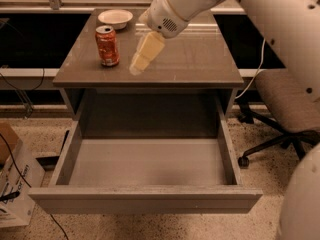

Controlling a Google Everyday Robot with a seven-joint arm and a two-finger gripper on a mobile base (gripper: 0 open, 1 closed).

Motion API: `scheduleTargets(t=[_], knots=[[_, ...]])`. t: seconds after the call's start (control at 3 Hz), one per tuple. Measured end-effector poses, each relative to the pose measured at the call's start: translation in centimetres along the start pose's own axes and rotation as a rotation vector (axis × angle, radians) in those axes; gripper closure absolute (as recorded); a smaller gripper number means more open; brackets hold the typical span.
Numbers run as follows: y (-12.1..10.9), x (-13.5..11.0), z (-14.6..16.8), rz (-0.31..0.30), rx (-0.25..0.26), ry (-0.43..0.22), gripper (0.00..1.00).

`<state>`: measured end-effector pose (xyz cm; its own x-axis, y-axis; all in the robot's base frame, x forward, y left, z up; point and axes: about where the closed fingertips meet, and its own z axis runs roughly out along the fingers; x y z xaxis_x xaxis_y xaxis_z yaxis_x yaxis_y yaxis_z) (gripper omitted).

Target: Place coke can into top drawer

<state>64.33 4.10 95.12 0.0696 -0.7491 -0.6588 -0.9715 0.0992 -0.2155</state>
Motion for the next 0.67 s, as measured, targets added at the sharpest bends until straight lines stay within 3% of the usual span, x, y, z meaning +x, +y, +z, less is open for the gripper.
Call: scheduleTargets(t=[0.33,0.67], knots=[[-2.1,-0.9,3.1,0.016,0.033,-0.093,0.0],[-4.7,-0.9,6.0,0.072,0.084,-0.131,0.0]])
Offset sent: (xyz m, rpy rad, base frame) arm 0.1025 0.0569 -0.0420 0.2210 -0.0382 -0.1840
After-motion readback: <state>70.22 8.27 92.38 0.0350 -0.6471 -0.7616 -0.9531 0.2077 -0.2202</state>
